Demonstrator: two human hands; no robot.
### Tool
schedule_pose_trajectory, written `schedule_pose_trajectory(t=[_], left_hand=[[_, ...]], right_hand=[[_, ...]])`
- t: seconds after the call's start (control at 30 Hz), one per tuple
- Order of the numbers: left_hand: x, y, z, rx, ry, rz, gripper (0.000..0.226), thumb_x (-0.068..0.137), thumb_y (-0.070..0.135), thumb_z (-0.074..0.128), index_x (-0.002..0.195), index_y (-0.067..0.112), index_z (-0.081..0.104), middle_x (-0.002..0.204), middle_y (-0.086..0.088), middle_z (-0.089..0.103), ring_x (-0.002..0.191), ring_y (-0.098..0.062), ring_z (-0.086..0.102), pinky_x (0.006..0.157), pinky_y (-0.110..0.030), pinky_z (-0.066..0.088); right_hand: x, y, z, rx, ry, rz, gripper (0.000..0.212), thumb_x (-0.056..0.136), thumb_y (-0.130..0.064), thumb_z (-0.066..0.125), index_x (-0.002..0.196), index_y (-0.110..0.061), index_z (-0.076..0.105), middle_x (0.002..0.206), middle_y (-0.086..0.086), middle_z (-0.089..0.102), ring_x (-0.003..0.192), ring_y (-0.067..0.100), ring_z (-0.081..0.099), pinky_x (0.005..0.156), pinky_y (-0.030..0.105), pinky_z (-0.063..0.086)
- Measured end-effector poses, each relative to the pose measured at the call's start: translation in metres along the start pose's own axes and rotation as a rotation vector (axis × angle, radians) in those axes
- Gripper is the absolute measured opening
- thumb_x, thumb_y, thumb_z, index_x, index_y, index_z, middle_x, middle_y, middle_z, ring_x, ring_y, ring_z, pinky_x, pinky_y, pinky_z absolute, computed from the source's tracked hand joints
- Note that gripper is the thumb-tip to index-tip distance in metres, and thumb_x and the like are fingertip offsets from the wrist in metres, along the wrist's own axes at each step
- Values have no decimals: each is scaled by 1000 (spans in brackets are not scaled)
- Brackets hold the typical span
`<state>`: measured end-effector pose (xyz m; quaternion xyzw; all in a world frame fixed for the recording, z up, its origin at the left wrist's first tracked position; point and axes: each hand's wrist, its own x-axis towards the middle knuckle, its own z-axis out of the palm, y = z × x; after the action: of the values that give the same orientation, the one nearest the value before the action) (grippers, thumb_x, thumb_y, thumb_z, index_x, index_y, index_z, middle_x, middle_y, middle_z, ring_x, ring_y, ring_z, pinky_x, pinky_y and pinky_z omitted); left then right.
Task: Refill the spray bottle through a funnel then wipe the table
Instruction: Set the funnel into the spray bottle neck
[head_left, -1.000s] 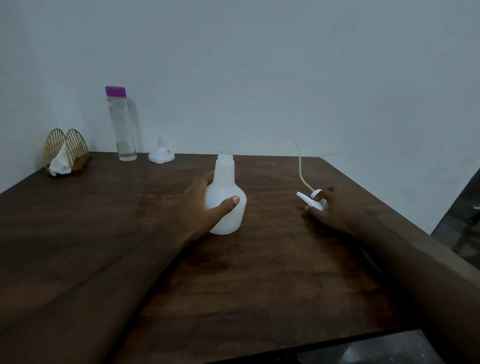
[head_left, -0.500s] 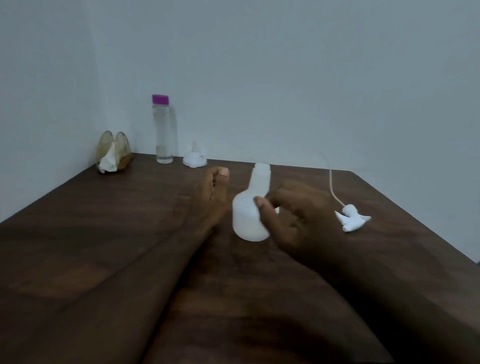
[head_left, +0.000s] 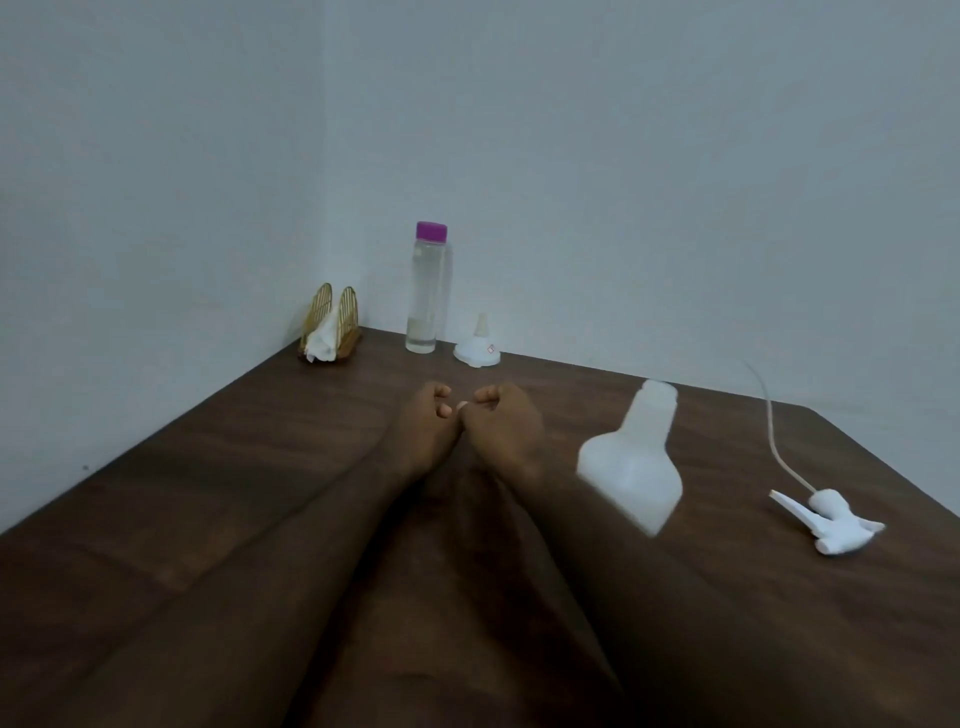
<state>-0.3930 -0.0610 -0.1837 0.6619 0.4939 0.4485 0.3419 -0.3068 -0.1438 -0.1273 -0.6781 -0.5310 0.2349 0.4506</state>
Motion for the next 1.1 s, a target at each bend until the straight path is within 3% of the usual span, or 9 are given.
schedule_pose_trajectory(t=[0.07,0.17,0.23,0.3,0.37,0.57,0.7,0.97,1.1], left_hand=[[4,-1,-5,-5,-1,1,37,89,25,60,123,23,47,111,-2,62,101,-21,62,88,-41,54],[3,3,-10,-36,31,-5,38,90,25,59,125,23,44,103,5,57,101,-19,60,88,-37,53],[2,6,-14,-56,38,-5,46,88,26,62,129,22,41,109,3,57,100,-16,58,88,-35,52],[1,7,-16,-59,16,-5,55,87,27,64,134,21,37,120,-1,55,102,-13,54,90,-33,49],[2,7,-18,-55,11,-14,64,86,30,65,140,20,33,131,-2,50,113,-15,51,96,-36,47],[7,8,-20,-180,139,11,64,86,25,65,141,21,33,131,-2,50,120,-14,48,101,-39,44],[10,6,-19,-197,116,1,67,86,26,65,144,21,30,134,-2,49,120,-13,47,99,-31,43],[9,4,-18,-217,108,-14,67,86,29,65,143,24,30,136,-2,47,124,-13,45,102,-34,43],[10,5,-19,-213,91,-25,66,86,27,64,143,24,30,137,-2,47,124,-13,44,99,-31,43]], right_hand=[[27,3,15,26,8,30,24,88,-23,63,109,-12,59,103,2,61,96,16,57,75,25,41],[68,7,36,-19,18,43,15,90,-27,60,93,-13,55,81,0,56,73,11,50,58,22,36],[93,7,44,-53,35,52,22,91,-32,60,90,-11,53,74,0,55,73,15,54,62,24,39],[120,10,51,-78,53,57,37,88,-36,63,107,-5,57,98,8,65,97,25,62,78,29,46],[138,13,55,-108,94,50,56,86,-36,67,127,-2,51,125,14,59,117,29,56,95,34,47],[185,23,67,-269,183,92,75,78,-40,74,132,0,41,132,16,50,124,31,49,104,42,43],[211,33,78,-336,215,127,73,75,-40,74,130,-4,42,131,14,49,125,30,48,106,39,41],[239,37,87,-479,335,181,59,83,-45,61,127,-9,48,132,9,55,124,29,51,106,39,38],[248,41,86,-543,188,171,58,76,-53,56,121,-16,57,124,6,58,117,30,54,100,42,40]])
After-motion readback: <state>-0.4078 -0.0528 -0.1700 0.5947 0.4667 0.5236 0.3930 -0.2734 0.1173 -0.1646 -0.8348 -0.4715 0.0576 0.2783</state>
